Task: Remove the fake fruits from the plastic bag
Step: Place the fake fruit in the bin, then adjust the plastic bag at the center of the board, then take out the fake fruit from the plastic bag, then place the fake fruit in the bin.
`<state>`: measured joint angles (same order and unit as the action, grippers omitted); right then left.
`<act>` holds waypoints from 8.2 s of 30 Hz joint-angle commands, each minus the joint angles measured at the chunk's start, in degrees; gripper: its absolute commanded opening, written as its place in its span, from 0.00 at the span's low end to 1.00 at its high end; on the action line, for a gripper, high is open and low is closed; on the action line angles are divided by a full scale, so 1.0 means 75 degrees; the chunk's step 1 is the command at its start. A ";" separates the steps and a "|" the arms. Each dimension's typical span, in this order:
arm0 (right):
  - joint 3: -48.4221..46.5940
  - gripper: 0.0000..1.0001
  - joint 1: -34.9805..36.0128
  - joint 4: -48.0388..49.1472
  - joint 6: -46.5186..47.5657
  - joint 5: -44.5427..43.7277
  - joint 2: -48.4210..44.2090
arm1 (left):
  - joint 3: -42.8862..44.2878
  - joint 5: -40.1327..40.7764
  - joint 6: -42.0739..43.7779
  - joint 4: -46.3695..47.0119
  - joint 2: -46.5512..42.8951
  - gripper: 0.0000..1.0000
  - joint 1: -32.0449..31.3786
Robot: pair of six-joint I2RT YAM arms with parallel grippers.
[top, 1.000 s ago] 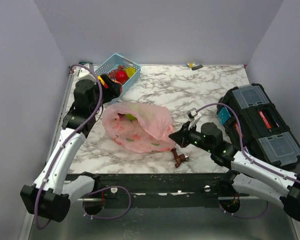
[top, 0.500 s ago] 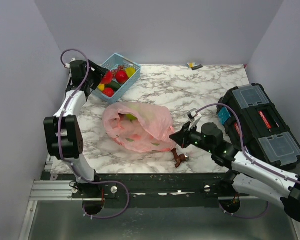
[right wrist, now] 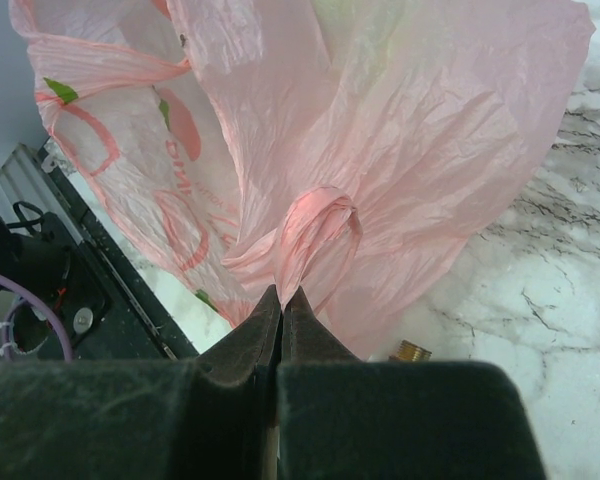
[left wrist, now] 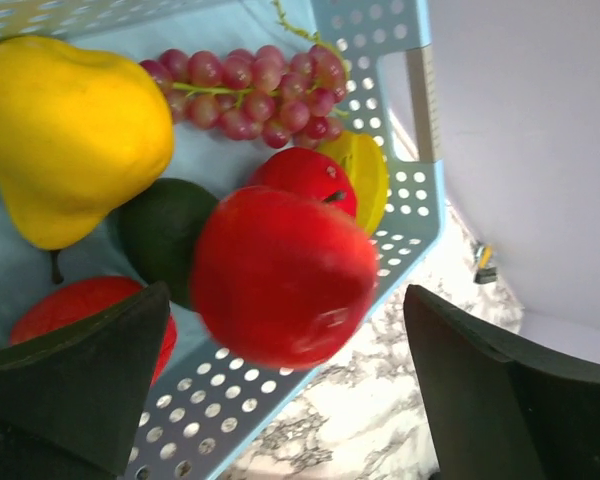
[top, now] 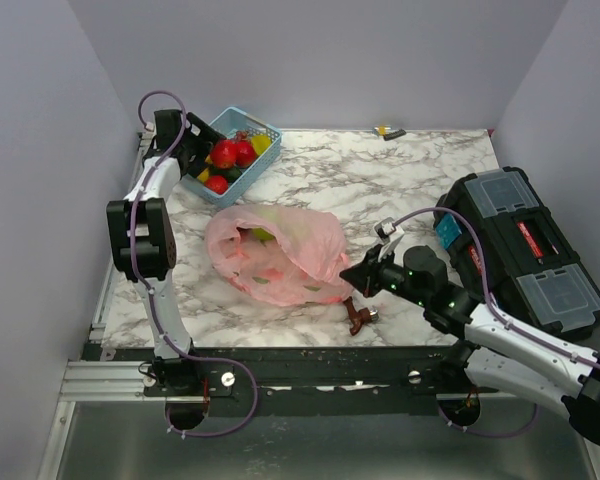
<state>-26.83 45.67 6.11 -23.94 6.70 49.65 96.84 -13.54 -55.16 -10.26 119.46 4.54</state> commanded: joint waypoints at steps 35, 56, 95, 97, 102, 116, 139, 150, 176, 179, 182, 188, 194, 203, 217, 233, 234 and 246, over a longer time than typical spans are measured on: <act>-0.0756 0.01 0.0005 0.0461 -0.1111 0.0712 0.0630 | -0.7265 -0.3507 0.3124 -0.0975 -1.1737 0.88 -0.3465; -0.3920 0.73 0.0071 -0.3952 0.1407 -0.3182 0.1574 | -0.8501 0.1738 0.2438 0.0581 -0.9210 0.67 -0.5832; -0.3930 0.01 0.2614 0.0621 0.3457 -0.4000 0.4946 | -1.0158 0.2156 0.2051 0.0460 -1.1524 0.63 -0.5808; -0.4206 0.01 0.2615 0.0069 0.3223 -0.3040 0.4731 | -1.0228 0.2203 0.1982 0.0521 -1.1539 0.63 -0.5809; -0.3888 0.01 0.2617 0.0043 0.2552 -0.2425 0.4032 | -1.0022 0.2379 0.1892 0.0719 -1.0778 0.63 -0.5811; -0.2903 0.01 0.2617 0.0158 0.2044 -0.2835 0.3507 | -0.9093 0.2460 0.1249 0.2197 -0.6971 0.91 -0.5808; -0.1900 0.01 0.2429 0.0161 0.1511 -0.4754 0.3890 | -0.9044 0.1353 0.2013 0.2224 -0.6930 0.47 -0.5814; -0.2472 0.01 0.1184 0.0592 0.2223 -0.4181 0.4692 | -0.9495 -0.0229 0.2353 0.0492 -1.0145 0.46 -0.5808; -0.1840 0.01 0.1227 0.0240 0.1311 -0.2217 0.4013 | -0.9340 0.2367 0.2422 0.3110 -1.0192 0.36 -0.5777; -0.2034 0.01 0.1143 0.0252 0.0971 -0.3283 0.4394 | -0.9268 0.1442 0.2310 0.2504 -1.0844 0.36 -0.5773; -0.2375 0.01 0.0709 0.0157 0.0588 -0.3218 0.4656 | -0.9147 0.0773 0.2332 0.1174 -1.1426 0.35 -0.5740; -0.2714 0.01 0.0144 0.0184 0.0676 -0.3371 0.4735 | -0.9260 -0.0400 0.2450 -0.0773 -1.2047 0.32 -0.5661; -0.2854 0.01 -0.0206 0.0037 0.0936 -0.3547 0.4387 | -0.9092 -0.0391 0.2474 -0.0971 -1.2027 0.32 -0.5624; -0.2393 0.01 -0.0209 0.0384 0.1741 -0.2747 0.3499 | -0.8509 -0.0432 0.2257 0.0931 -1.1629 0.23 -0.5439; -0.2118 0.01 -0.0257 0.0653 0.1256 -0.4577 0.4105 | -0.4642 0.1439 0.3323 -0.0662 -0.9573 0.00 -0.4628; -0.2853 0.01 -0.0384 0.0804 0.1904 -0.3953 0.4238 | -0.2860 0.2033 0.2415 -0.0252 -0.5909 0.00 -0.1845; -0.2869 0.01 -0.0395 0.0805 0.1954 -0.3910 0.4212 | -0.2561 0.1836 0.2078 -0.0384 -0.5460 0.00 -0.1531; -0.2807 0.01 -0.0418 0.0686 0.2092 -0.3219 0.3879 | -0.1037 0.1376 0.0972 0.0378 -0.2082 0.07 -0.0003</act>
<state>-46.87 42.98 11.81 -9.26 -20.18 80.14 86.91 -3.51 -44.25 -11.73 100.09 2.66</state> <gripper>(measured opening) 0.009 0.674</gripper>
